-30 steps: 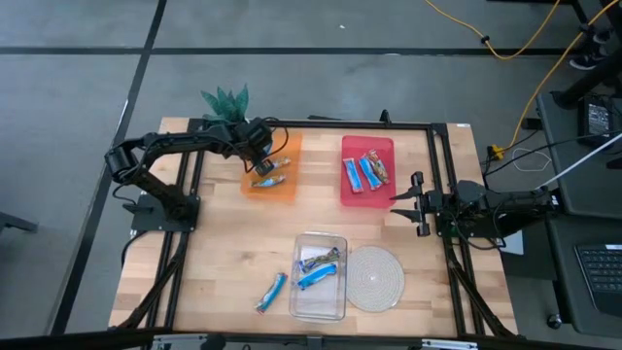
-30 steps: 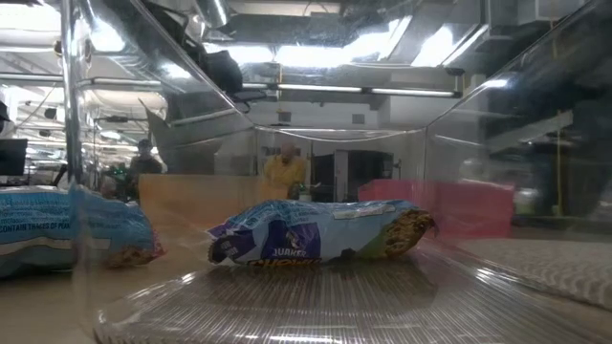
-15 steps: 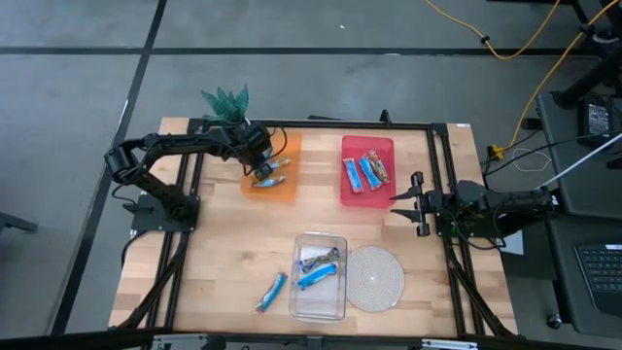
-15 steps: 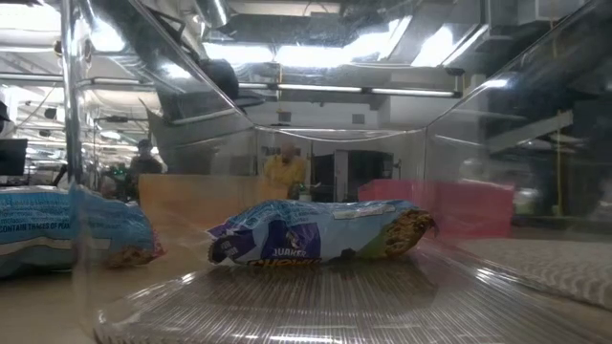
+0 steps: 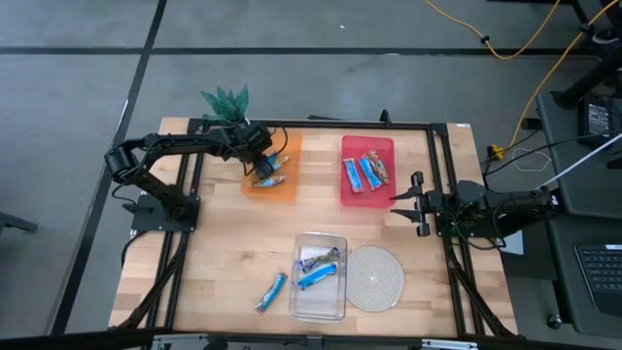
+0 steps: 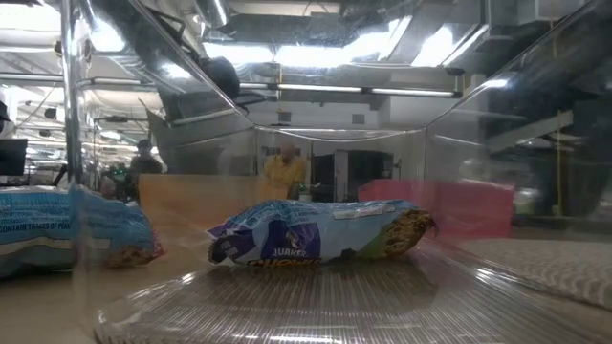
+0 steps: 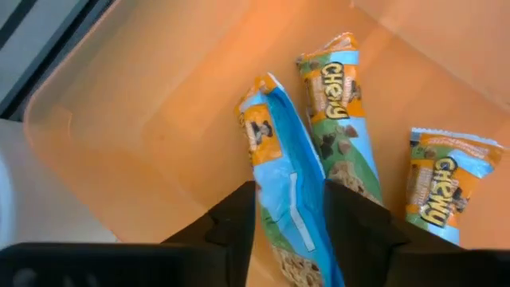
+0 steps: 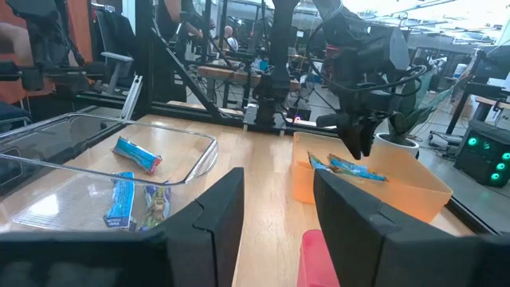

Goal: Pick and place Granola Bars by type
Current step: Put the red granola bar into the red bin

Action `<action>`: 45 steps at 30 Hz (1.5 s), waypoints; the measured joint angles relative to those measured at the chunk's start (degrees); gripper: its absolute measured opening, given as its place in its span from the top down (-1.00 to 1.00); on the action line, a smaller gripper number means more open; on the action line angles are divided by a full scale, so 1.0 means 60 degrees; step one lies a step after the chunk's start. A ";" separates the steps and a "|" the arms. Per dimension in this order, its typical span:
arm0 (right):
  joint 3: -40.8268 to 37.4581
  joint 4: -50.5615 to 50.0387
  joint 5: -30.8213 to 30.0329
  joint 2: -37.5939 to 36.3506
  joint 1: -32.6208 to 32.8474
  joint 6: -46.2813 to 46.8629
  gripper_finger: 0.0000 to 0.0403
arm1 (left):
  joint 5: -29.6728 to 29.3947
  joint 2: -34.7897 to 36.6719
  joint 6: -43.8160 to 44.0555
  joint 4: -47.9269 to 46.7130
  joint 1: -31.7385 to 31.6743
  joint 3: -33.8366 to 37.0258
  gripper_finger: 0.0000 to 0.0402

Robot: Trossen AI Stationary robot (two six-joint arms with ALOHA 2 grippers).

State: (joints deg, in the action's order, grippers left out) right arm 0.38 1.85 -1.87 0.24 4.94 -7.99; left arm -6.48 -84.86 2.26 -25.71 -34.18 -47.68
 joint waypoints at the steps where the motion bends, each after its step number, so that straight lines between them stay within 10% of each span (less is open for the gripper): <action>1: 0.0000 0.0002 0.0000 0.0002 -0.0002 0.0001 0.23 | 0.0073 0.0000 0.0004 -0.0077 0.0021 -0.0024 0.29; 16: 0.0000 0.0003 0.0000 0.0000 -0.0002 0.0001 0.23 | 0.1507 0.0000 0.0269 -0.3465 0.1320 -0.1931 0.19; 45: 0.0000 0.0001 0.0000 0.0002 -0.0002 0.0001 0.23 | 0.1575 0.0189 0.3280 -0.4972 0.8579 -0.4642 0.23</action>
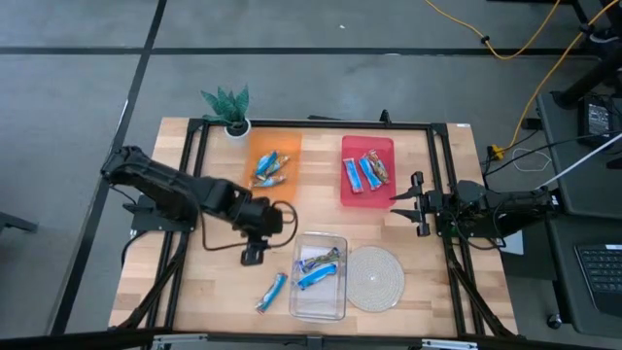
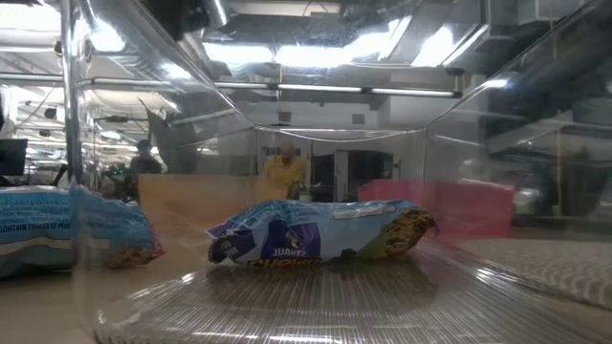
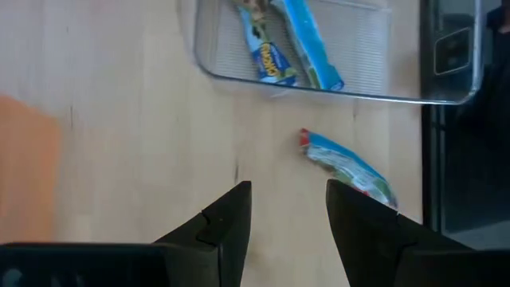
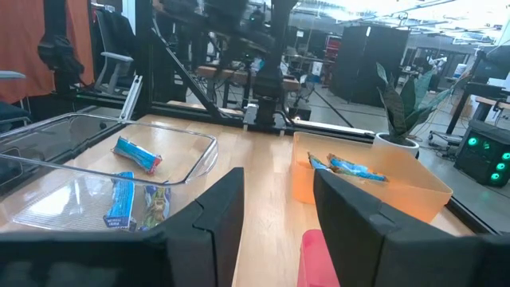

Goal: Pick and place Granola Bars by type
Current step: Put the red granola bar into the red bin

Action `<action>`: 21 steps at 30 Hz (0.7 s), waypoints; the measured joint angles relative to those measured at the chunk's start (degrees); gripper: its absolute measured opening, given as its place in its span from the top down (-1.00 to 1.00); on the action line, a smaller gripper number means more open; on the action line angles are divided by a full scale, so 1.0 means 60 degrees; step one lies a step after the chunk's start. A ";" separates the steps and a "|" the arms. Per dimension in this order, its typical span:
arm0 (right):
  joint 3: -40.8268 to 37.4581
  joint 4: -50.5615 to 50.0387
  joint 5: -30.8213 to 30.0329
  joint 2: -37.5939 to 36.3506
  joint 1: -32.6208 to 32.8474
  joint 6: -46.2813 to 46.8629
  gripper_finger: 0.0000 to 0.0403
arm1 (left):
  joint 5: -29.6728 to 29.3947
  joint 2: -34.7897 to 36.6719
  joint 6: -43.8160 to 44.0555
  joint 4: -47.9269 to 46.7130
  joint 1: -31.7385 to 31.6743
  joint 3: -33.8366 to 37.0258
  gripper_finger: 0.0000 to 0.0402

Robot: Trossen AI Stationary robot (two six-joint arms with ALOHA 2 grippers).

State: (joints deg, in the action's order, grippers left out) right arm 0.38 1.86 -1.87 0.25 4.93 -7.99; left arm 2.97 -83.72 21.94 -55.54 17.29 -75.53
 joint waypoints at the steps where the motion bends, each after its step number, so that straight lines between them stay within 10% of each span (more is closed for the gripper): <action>1: 0.0002 -0.0002 0.0000 -0.0001 -0.0001 0.0000 0.23 | -0.0157 0.0000 0.0153 -0.0002 0.0213 -0.0034 0.23; 21: 0.0000 -0.0001 0.0000 0.0001 0.0002 0.0000 0.23 | -0.2616 -0.0052 0.3197 0.0833 0.3340 -0.0175 0.26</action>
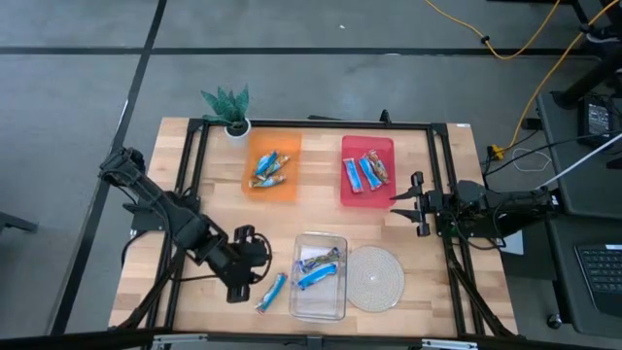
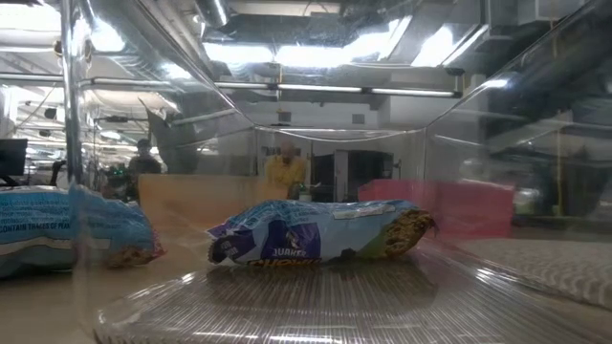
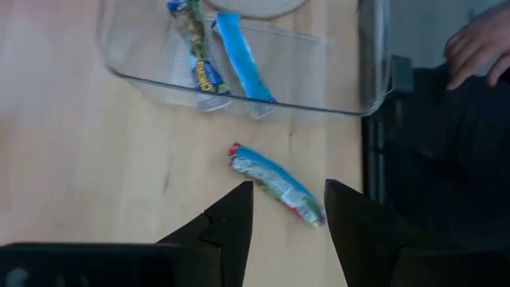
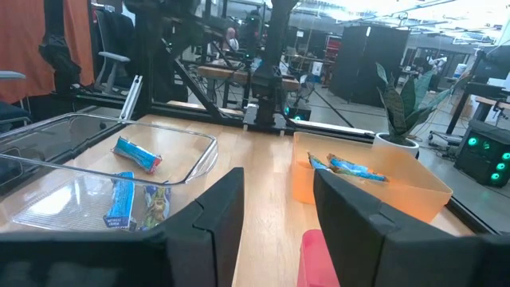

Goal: Pick and place Granola Bars by type
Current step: Put the red granola bar into the red bin

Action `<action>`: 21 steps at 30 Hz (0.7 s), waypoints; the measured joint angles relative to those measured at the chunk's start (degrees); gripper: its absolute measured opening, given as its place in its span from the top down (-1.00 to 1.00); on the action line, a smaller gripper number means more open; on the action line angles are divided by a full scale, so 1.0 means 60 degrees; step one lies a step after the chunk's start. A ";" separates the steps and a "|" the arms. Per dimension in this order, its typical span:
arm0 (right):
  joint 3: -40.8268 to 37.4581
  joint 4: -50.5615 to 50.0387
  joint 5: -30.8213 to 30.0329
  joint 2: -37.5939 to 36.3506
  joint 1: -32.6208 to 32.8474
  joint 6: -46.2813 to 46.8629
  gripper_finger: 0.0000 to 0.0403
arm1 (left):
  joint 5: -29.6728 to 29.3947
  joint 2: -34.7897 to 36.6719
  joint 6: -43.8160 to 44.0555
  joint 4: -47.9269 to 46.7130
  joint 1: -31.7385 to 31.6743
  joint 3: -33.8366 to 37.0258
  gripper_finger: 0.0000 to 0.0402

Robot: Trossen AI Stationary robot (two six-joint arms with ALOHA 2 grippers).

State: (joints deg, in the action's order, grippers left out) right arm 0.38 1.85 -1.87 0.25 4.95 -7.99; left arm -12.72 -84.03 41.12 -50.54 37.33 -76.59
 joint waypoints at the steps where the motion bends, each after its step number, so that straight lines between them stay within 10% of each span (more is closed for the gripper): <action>1: 0.0002 -0.0001 0.0000 0.0000 -0.0003 0.0000 0.23 | -0.0045 -0.0033 0.0113 0.0093 0.0084 -0.0006 0.26; 21: 0.0000 -0.0001 0.0000 0.0000 -0.0002 0.0000 0.23 | 0.0094 -0.1895 0.1301 0.1570 0.0781 -0.0006 0.27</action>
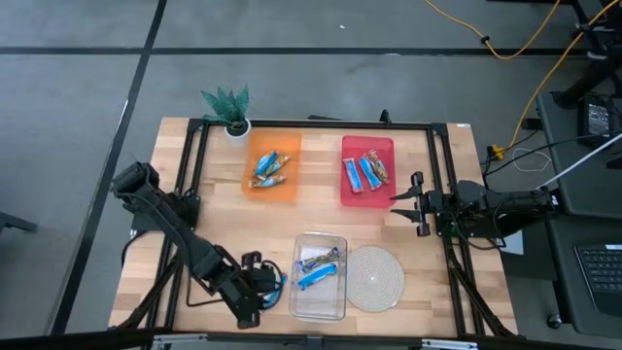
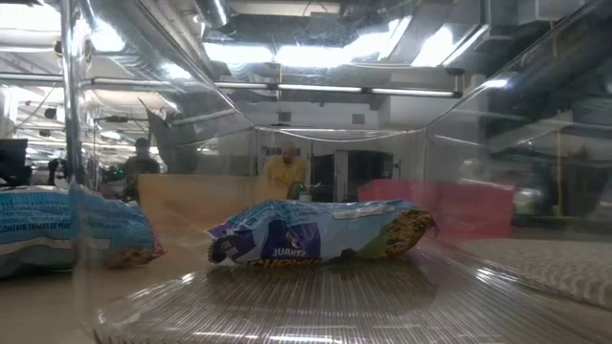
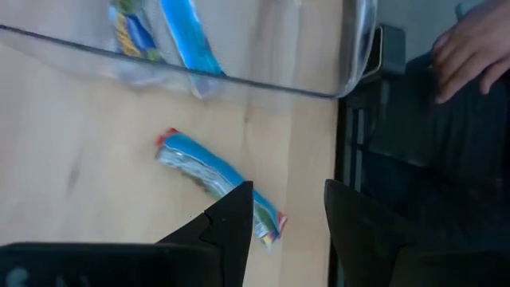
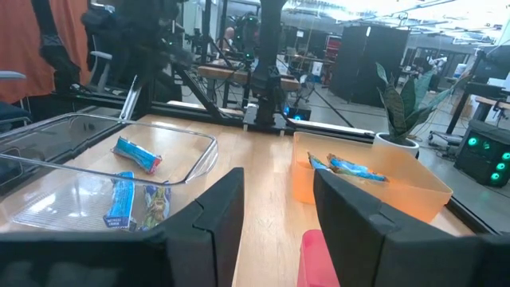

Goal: Pick and place Granola Bars by type
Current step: Put the red granola bar into the red bin

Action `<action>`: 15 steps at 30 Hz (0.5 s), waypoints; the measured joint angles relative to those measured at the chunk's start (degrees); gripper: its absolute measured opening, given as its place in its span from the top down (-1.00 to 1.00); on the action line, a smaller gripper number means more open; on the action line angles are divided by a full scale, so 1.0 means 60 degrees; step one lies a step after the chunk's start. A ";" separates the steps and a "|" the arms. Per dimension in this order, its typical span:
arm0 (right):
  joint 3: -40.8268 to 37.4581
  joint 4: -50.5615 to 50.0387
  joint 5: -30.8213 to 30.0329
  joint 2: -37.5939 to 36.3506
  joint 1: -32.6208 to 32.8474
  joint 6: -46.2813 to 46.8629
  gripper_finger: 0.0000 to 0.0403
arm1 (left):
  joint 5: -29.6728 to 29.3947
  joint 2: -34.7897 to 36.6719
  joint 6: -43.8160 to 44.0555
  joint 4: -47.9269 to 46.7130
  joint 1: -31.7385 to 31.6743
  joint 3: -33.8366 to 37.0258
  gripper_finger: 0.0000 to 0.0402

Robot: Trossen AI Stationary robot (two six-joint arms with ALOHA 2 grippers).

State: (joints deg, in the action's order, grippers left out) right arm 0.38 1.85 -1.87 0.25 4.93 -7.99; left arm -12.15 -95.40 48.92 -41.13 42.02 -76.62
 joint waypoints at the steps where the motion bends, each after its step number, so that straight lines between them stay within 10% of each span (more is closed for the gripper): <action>1: 0.0004 0.0004 0.0000 -0.0003 0.0000 -0.0003 0.23 | 0.0122 -0.0146 0.0003 0.0098 0.0000 0.0000 0.27; 15: 0.0001 0.0001 0.0000 -0.0001 0.0002 -0.0001 0.23 | 0.0979 -0.1485 0.0252 0.0357 -0.0129 0.0000 0.25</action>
State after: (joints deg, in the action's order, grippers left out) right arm 0.39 1.85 -1.87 0.25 4.94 -7.99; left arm -6.28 -104.31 50.43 -38.99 41.25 -76.62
